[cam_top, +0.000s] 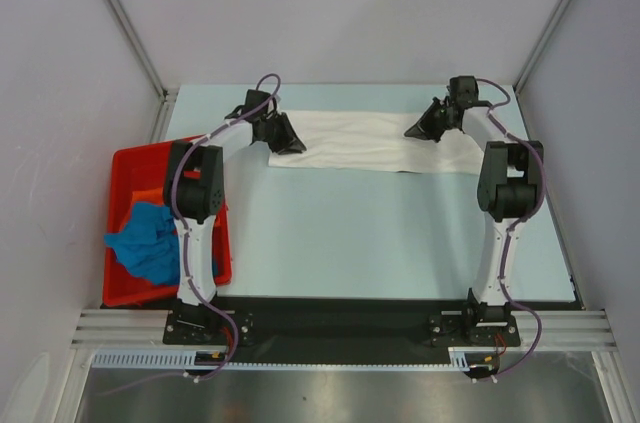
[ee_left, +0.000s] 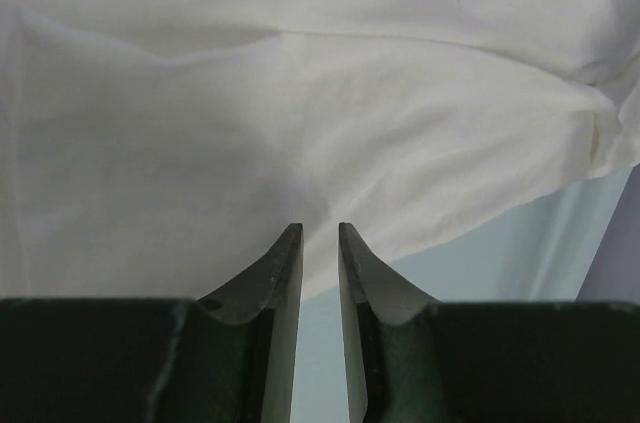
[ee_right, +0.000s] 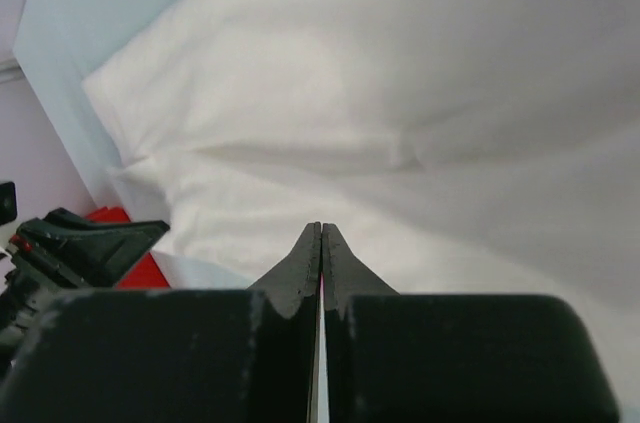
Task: Fold and stack the t-shirts
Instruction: Fold the tshirt
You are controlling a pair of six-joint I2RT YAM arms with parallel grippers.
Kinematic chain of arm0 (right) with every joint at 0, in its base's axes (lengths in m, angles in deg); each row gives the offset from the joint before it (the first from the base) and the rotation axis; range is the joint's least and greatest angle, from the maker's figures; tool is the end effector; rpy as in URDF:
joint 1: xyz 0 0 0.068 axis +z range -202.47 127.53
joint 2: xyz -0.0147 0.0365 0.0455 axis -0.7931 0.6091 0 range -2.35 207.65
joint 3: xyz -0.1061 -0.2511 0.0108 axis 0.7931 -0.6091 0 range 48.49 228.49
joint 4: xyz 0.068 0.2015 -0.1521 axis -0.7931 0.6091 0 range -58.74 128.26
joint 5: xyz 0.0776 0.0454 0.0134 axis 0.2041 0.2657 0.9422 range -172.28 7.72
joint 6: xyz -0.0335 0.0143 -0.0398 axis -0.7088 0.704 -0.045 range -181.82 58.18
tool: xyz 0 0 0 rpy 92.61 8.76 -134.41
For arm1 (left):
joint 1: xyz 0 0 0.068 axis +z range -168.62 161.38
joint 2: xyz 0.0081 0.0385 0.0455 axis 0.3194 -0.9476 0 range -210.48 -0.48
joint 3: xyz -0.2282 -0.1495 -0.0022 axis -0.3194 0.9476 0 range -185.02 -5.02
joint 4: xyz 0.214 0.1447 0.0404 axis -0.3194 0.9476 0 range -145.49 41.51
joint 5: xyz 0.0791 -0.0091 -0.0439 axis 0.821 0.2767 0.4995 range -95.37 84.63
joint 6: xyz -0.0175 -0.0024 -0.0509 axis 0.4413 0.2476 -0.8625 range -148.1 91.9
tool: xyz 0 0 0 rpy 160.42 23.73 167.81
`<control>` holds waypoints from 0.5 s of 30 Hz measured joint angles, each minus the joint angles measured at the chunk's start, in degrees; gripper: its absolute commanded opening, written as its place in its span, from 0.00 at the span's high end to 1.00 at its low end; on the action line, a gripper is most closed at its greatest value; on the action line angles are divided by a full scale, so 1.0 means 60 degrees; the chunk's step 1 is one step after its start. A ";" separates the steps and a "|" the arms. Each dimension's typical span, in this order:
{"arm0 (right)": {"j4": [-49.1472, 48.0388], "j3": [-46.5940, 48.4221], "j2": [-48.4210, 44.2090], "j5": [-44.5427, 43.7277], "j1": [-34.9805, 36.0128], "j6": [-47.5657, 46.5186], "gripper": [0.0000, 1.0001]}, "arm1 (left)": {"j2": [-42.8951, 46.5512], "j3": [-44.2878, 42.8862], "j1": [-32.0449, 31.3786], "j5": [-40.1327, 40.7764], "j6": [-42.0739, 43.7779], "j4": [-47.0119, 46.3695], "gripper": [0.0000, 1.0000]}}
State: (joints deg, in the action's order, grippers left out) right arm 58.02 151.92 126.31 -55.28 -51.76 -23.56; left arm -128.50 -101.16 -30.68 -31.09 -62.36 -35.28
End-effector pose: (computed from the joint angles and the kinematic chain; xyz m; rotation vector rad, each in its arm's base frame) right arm 0.4969 0.0224 0.1862 0.6176 2.4686 0.8654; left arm 0.4736 -0.1169 0.1593 -0.2968 2.5566 -0.8851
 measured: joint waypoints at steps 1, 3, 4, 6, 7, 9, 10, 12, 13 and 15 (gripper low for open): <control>-0.0033 -0.0382 -0.0317 0.0000 0.0011 -0.0062 0.99 | 0.0095 0.0168 -0.0018 -0.0004 -0.0029 -0.0025 0.75; -0.0069 -0.1188 -0.0973 -0.0004 0.0040 -0.0124 0.99 | 0.0182 0.0474 -0.0033 0.0000 -0.0044 -0.0087 0.75; -0.0124 -0.1472 -0.1188 -0.0015 0.0051 -0.0131 0.99 | 0.0197 0.0634 -0.0033 0.0000 -0.0051 -0.0095 0.75; -0.0270 -0.1869 -0.1395 -0.0047 0.0055 -0.0131 0.99 | 0.0197 0.0929 -0.0033 0.0000 -0.0080 -0.0109 0.75; -0.0331 -0.1993 -0.1413 -0.0127 0.0073 -0.0135 1.00 | 0.0197 0.1009 -0.0033 -0.0051 -0.0138 -0.0135 0.75; -0.0408 -0.2222 -0.1406 -0.0328 0.0102 -0.0135 1.00 | 0.0204 0.1024 -0.0033 -0.0073 -0.0211 -0.0171 0.75; -0.0390 -0.2310 -0.1402 -0.0481 0.0117 -0.0138 1.00 | 0.0204 0.1024 -0.0033 -0.0069 -0.0226 -0.0178 0.75; -0.0386 -0.2368 -0.1381 -0.0790 0.0146 -0.0142 1.00 | 0.0204 0.1024 -0.0033 -0.0066 -0.0273 -0.0182 0.75; -0.0397 -0.2368 -0.1370 -0.0958 0.0168 -0.0146 1.00 | 0.0204 0.1024 -0.0033 -0.0066 -0.0288 -0.0178 0.75; -0.0448 -0.2368 -0.1355 -0.1239 0.0208 -0.0168 1.00 | 0.0204 0.1024 -0.0033 -0.0055 -0.0291 -0.0175 0.75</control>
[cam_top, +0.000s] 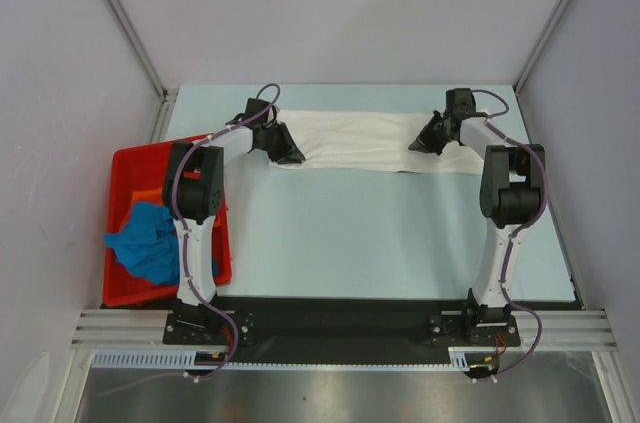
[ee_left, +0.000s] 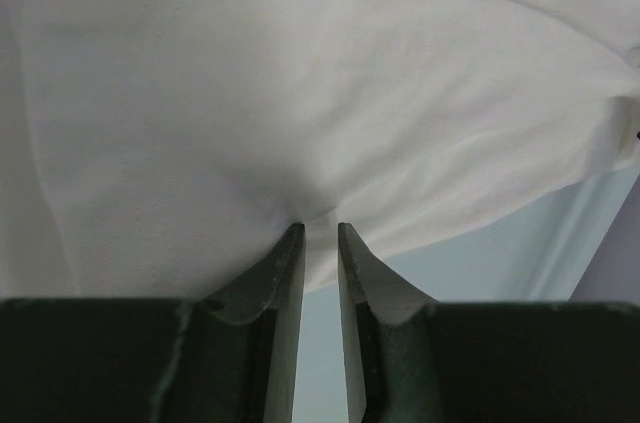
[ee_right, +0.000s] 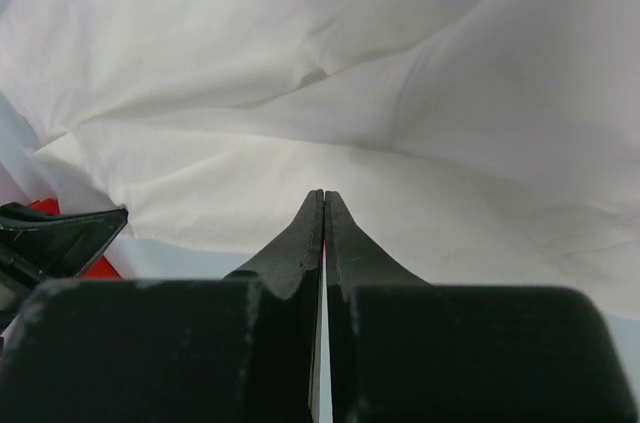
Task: Fold and stack the t-shirts
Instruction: Fold the tshirt
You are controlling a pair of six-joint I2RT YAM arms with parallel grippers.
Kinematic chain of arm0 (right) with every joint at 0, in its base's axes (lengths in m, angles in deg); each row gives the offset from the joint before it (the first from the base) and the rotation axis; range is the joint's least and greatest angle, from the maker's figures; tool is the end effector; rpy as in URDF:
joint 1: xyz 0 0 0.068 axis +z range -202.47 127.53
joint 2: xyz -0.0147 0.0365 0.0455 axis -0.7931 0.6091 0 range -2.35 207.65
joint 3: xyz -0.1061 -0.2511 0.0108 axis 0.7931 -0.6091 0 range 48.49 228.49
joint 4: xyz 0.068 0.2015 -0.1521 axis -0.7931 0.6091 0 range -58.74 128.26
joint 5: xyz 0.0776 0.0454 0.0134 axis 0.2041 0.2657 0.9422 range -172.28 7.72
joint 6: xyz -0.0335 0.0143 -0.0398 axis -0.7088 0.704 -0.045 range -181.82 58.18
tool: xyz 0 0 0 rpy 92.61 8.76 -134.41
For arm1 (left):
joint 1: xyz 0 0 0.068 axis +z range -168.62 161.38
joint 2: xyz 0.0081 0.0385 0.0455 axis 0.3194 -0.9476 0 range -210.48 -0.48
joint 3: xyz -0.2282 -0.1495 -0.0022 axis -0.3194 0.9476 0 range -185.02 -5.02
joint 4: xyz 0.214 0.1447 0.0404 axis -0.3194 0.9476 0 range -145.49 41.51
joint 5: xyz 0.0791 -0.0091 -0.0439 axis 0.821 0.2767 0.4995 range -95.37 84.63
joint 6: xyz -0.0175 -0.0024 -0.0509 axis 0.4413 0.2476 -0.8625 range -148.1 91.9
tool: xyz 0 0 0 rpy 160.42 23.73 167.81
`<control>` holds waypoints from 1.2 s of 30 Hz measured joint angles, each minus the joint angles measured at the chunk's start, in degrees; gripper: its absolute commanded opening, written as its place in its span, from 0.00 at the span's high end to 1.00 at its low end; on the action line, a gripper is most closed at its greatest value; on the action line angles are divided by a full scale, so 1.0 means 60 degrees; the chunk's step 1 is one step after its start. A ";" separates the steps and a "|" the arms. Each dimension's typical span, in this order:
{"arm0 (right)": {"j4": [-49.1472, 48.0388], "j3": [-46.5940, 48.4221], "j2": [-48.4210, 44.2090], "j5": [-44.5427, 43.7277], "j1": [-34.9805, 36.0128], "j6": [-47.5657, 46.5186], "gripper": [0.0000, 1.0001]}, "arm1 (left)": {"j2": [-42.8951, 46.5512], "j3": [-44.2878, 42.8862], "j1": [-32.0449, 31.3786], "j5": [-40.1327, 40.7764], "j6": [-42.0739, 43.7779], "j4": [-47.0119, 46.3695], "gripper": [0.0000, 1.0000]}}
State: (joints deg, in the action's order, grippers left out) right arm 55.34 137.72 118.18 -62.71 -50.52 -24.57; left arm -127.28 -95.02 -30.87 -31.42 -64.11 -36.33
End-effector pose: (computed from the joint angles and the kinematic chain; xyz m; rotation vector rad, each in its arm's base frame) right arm 0.4550 0.0275 0.1764 0.6550 2.5195 0.6941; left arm 0.4556 -0.1149 0.1383 -0.3612 2.6256 -0.8889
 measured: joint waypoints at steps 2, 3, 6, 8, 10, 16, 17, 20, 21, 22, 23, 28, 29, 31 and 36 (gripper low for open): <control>-0.0160 0.0004 0.0058 -0.0219 0.0011 -0.0004 1.00 | 0.0000 0.0004 0.0000 0.0022 0.0000 0.0004 0.75; -0.0244 0.0011 0.0102 -0.0280 0.0015 -0.0004 1.00 | 0.0000 0.0004 0.0000 0.0029 0.0004 0.0004 0.75; -0.0306 0.0226 0.0466 -0.0488 0.0022 -0.0004 1.00 | 0.0011 0.0040 0.0000 0.0055 0.0004 -0.0015 0.75; -0.0335 0.0408 0.0758 -0.0594 0.0018 -0.0004 1.00 | 0.0015 0.0044 0.0000 0.0055 0.0007 -0.0025 0.75; -0.0342 0.0484 0.0925 -0.0659 -0.0004 0.0004 1.00 | 0.0018 0.0044 0.0000 0.0055 0.0007 -0.0029 0.75; -0.0339 0.1293 0.1311 -0.0699 -0.0076 0.0000 1.00 | 0.0029 0.0066 0.0000 0.0055 0.0007 -0.0036 0.75; -0.0331 0.1530 0.1424 -0.0710 -0.0087 0.0000 1.00 | 0.0036 0.0080 0.0000 0.0055 0.0007 -0.0044 0.75; -0.0291 0.2222 0.1843 -0.0743 -0.0120 0.0004 1.00 | 0.0084 0.0178 0.0000 0.0055 0.0011 -0.0109 0.75; -0.0262 0.2484 0.2014 -0.0772 -0.0131 0.0004 1.00 | 0.0095 0.0197 0.0000 0.0055 0.0011 -0.0113 0.75; -0.0273 0.2725 0.2178 -0.0794 -0.0138 0.0007 1.00 | 0.0098 0.0204 0.0000 0.0055 0.0011 -0.0113 0.75; -0.0251 0.2969 0.2339 -0.0823 -0.0149 0.0029 1.00 | 0.0102 0.0211 0.0000 0.0055 0.0011 -0.0117 0.75; -0.0029 0.3942 0.3042 -0.0863 -0.0171 0.0040 1.00 | 0.0171 0.0321 0.0000 0.0051 0.0018 -0.0149 0.75; 0.0022 0.3985 0.3082 -0.0863 -0.0171 0.0040 1.00 | 0.0178 0.0328 0.0000 0.0051 0.0022 -0.0146 0.75; 0.0146 0.3985 0.3089 -0.0856 -0.0189 0.0036 1.00 | 0.0200 0.0357 0.0000 0.0051 0.0047 -0.0142 0.75; 0.0193 0.3304 0.2619 -0.0758 -0.0306 0.0000 1.00 | 0.0215 0.0357 0.0000 0.0051 0.0091 -0.0131 0.75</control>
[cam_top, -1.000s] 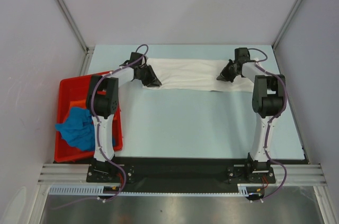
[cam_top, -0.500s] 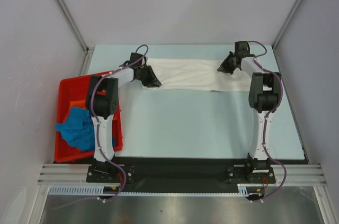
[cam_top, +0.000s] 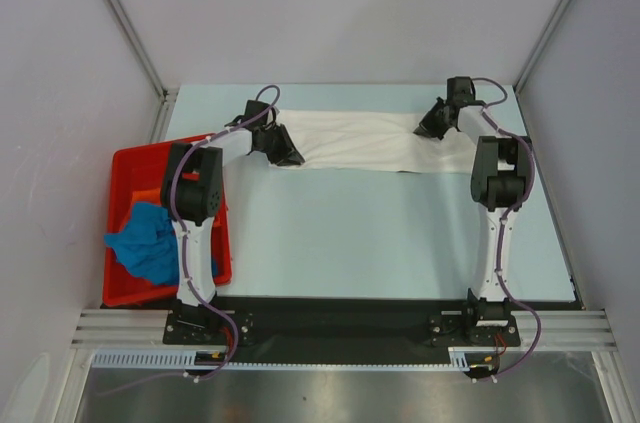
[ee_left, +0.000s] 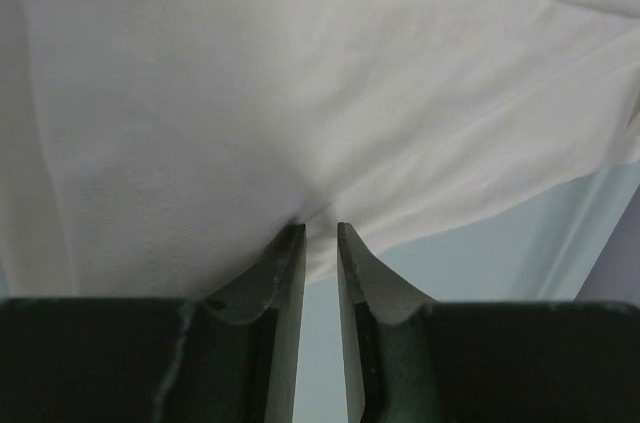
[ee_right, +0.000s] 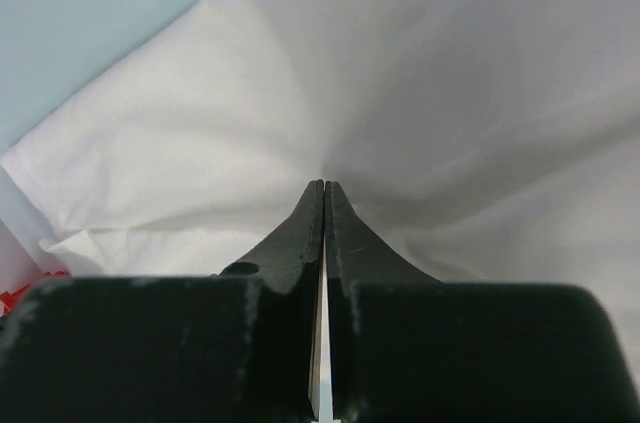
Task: Fold and stack the t-shirts
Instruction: Fold the tshirt
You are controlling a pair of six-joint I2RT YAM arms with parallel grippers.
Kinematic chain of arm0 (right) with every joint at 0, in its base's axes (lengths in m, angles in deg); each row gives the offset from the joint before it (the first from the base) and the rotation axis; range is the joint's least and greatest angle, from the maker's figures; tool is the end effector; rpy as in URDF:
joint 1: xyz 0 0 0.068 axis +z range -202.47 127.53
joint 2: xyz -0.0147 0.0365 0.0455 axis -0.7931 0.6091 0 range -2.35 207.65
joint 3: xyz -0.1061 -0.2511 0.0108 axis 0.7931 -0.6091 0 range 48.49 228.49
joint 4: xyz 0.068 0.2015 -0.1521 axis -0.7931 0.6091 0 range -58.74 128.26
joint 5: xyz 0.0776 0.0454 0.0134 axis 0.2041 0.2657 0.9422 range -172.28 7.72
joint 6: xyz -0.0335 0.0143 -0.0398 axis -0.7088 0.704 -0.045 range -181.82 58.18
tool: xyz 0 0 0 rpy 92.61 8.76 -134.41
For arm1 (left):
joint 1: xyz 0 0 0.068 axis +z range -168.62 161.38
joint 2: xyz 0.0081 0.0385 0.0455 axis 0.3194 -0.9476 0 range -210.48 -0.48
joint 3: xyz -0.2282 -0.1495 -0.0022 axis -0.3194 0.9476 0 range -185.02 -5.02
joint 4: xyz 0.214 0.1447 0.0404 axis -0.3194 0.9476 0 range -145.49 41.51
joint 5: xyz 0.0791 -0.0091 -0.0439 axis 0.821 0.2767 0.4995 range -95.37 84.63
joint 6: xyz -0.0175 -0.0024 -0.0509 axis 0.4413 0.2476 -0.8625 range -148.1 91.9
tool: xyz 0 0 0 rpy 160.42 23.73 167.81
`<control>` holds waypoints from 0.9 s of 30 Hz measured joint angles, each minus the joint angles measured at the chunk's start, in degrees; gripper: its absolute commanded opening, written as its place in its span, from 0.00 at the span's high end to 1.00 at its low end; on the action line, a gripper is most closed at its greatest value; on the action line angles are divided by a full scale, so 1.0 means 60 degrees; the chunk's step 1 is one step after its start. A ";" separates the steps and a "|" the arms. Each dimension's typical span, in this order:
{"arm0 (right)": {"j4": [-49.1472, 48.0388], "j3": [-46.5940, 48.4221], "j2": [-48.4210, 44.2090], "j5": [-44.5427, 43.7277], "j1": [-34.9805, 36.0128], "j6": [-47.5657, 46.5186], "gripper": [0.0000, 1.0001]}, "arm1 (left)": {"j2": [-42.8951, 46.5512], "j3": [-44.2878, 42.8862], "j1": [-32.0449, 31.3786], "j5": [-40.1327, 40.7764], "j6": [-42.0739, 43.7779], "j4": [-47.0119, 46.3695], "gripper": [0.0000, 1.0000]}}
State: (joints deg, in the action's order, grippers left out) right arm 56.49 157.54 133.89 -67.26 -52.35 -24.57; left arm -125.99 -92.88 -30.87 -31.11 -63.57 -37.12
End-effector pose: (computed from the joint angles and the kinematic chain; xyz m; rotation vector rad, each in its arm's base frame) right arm 0.5220 0.0104 0.1516 0.7002 2.4427 0.5937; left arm 0.4495 -0.1134 0.1383 -0.3513 2.6257 -0.8787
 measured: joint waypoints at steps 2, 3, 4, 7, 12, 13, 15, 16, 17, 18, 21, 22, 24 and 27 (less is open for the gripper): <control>0.0098 -0.0219 -0.0379 0.0062 -0.0138 -0.0058 1.00 | 0.0018 0.0015 0.0000 0.0007 0.0011 0.0025 0.75; 0.0178 -0.0284 -0.0561 0.0076 -0.0229 -0.0142 1.00 | 0.0029 0.0033 0.0000 0.0007 0.0015 0.0029 0.75; 0.0215 -0.0335 -0.0714 0.0080 -0.0310 -0.0193 1.00 | 0.0044 0.0051 0.0000 0.0007 0.0018 0.0029 0.75; 0.0251 -0.0645 -0.1344 0.0076 -0.0576 -0.0455 1.00 | 0.0066 0.0084 0.0000 0.0007 0.0025 0.0036 0.75; 0.0222 -0.1566 -0.2215 0.0193 -0.0798 -0.0656 1.00 | 0.0066 0.0091 0.0000 0.0004 0.0022 0.0029 0.75; 0.0160 -0.1781 -0.2288 0.0262 -0.0765 -0.0648 1.00 | 0.0069 0.0091 0.0000 0.0004 0.0018 0.0025 0.75; -0.0033 -0.2244 -0.2339 0.0419 -0.0681 -0.0594 1.00 | 0.0069 0.0091 0.0000 -0.0004 0.0018 0.0029 0.75; -0.0120 -0.2466 -0.2335 0.0488 -0.0627 -0.0546 1.00 | 0.0069 0.0091 0.0000 -0.0004 0.0018 0.0029 0.75; -0.0146 -0.2659 -0.2317 0.0546 -0.0568 -0.0492 1.00 | 0.0073 0.0091 0.0000 -0.0004 0.0018 0.0029 0.75; -0.0120 -0.2776 -0.2288 0.0594 -0.0510 -0.0455 1.00 | 0.0080 0.0098 0.0000 -0.0004 0.0022 0.0029 0.75; -0.0342 -0.2798 -0.2113 0.0718 -0.0390 -0.0317 1.00 | 0.0117 0.0157 0.0000 0.0004 0.0025 0.0036 0.75; -0.0499 -0.2794 -0.2033 0.0761 -0.0346 -0.0262 1.00 | 0.0131 0.0175 0.0000 0.0004 0.0044 0.0033 0.75; -0.0703 -0.2677 -0.1807 0.0827 -0.0291 -0.0127 1.00 | 0.0175 0.0237 0.0000 0.0011 0.0098 0.0033 0.75; -0.0922 -0.2193 -0.1213 0.0823 -0.0288 0.0033 1.00 | 0.0291 0.0339 0.0000 0.0098 0.0200 0.0142 0.76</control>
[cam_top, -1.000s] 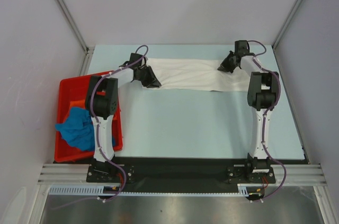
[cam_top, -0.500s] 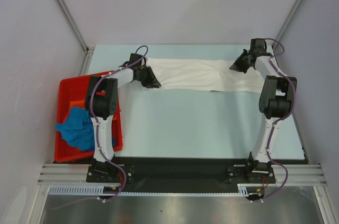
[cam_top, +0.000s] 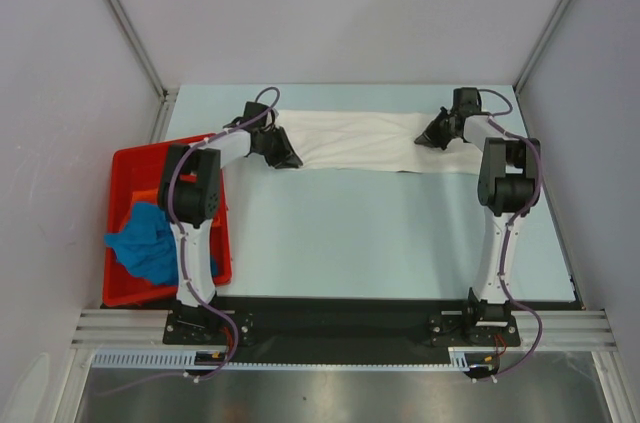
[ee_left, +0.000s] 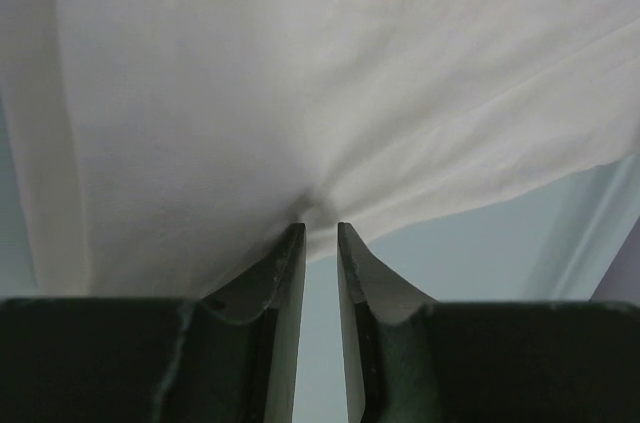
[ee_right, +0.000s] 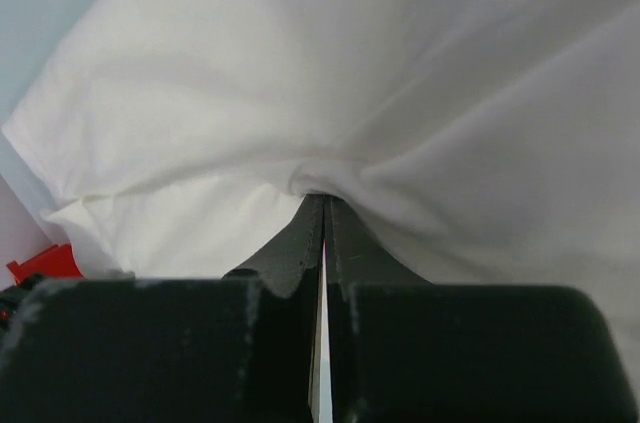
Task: Fold and stack the t-shirts
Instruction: Fold the tshirt
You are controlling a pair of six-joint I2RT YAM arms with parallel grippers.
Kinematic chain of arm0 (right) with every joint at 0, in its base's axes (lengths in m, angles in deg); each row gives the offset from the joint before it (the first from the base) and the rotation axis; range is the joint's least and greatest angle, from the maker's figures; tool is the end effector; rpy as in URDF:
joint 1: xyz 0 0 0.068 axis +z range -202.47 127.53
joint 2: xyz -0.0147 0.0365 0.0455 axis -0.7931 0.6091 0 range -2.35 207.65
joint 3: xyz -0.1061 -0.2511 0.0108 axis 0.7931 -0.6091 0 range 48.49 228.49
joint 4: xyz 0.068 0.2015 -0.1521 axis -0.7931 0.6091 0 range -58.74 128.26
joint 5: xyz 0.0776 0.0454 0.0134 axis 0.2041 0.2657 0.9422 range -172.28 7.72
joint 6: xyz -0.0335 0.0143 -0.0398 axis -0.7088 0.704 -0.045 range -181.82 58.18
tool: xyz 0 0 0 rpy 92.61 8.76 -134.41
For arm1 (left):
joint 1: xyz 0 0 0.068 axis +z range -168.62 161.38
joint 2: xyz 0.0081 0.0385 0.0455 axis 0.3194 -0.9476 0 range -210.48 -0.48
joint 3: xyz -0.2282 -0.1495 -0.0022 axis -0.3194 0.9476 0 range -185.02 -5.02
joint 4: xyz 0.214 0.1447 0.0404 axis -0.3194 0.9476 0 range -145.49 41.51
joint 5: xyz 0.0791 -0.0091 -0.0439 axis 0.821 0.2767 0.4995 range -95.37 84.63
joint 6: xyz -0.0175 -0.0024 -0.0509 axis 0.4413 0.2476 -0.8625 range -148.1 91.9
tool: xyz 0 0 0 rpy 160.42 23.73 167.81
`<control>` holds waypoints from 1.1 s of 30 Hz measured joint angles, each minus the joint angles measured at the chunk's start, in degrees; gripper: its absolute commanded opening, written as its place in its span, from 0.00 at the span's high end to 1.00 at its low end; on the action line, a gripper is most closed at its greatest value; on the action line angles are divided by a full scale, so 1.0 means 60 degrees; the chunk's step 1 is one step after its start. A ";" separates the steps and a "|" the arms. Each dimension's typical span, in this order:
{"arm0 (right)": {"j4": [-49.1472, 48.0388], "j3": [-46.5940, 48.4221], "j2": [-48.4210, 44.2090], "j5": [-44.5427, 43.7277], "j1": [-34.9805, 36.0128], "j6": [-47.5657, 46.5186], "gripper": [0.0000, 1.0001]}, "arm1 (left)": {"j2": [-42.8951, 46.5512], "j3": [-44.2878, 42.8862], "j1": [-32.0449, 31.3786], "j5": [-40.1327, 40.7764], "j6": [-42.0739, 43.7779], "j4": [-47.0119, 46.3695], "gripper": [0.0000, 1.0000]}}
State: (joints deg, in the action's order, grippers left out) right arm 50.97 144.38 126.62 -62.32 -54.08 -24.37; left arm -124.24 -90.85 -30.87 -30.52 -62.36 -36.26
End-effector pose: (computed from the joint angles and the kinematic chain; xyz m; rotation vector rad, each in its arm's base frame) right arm 0.4892 -0.0015 0.1497 0.7082 2.4474 0.6893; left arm 0.4409 -0.1112 0.1404 -0.3361 2.6429 -0.8541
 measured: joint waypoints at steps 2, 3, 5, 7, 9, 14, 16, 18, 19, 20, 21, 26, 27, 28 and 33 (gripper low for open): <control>-0.0018 0.0412 0.0386 0.0004 -0.0018 0.0044 1.00 | 0.0098 0.0062 0.0000 0.0168 0.0087 0.0124 0.77; 0.0058 0.0663 0.0561 0.0091 -0.0051 0.0091 1.00 | 0.0171 0.0106 0.0000 0.0255 0.0168 0.0200 0.77; 0.0135 0.1002 0.0721 0.0062 -0.0066 0.0091 0.99 | 0.0372 0.0189 0.0000 0.0525 0.0339 0.0401 0.76; 0.0251 0.1188 0.0754 0.0025 -0.0076 0.0087 0.98 | 0.0605 0.0237 0.0000 0.0831 0.0521 0.0627 0.75; 0.0437 0.1311 0.0750 -0.0004 -0.0084 0.0080 0.96 | 0.0965 0.0237 0.0000 0.1195 0.0696 0.0867 0.73; 0.1424 0.1257 0.0328 -0.0040 -0.0080 -0.0106 0.73 | 0.1967 0.0237 0.0000 0.1738 0.0816 0.1137 0.67; 0.1847 0.0903 -0.0251 -0.0091 -0.0098 -0.0259 0.55 | 0.2189 0.0229 0.0004 0.1872 0.0838 0.1151 0.60; 0.2073 0.0295 -0.1020 -0.0178 -0.0157 -0.0368 0.45 | 0.2233 0.0138 0.0033 0.1949 0.0933 0.1257 0.48; 0.2200 -0.0197 -0.1632 -0.0226 -0.0237 -0.0368 0.37 | 0.2182 0.0047 0.0047 0.1993 0.0954 0.1424 0.45; 0.2226 -0.0546 -0.2058 -0.0255 -0.0342 -0.0324 0.34 | 0.2131 -0.0007 0.0066 0.2025 0.0973 0.1541 0.39; 0.2215 -0.0973 -0.2568 -0.0277 -0.0510 -0.0310 0.31 | 0.2098 -0.0040 0.0087 0.2062 0.0969 0.1621 0.37; 0.1807 -0.2510 -0.4182 -0.0637 -0.1883 0.0215 0.27 | 0.1923 -0.0047 0.0222 0.2404 0.0747 0.2069 0.35; 0.1628 -0.2900 -0.4404 -0.0816 -0.2189 0.0375 0.26 | 0.1891 -0.0044 0.0237 0.2459 0.0678 0.2120 0.35; 0.1406 -0.3326 -0.4579 -0.0976 -0.2455 0.0561 0.25 | 0.1869 -0.0036 0.0244 0.2510 0.0597 0.2164 0.35; 0.0612 -0.5031 -0.4921 -0.1384 -0.3085 0.1300 0.24 | 0.1588 -0.0040 0.0280 0.2677 0.0357 0.2204 0.32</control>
State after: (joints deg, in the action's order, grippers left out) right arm 54.64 114.20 97.09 -70.62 -72.59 -16.57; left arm -114.71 -91.09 -29.19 -14.46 -60.22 -23.04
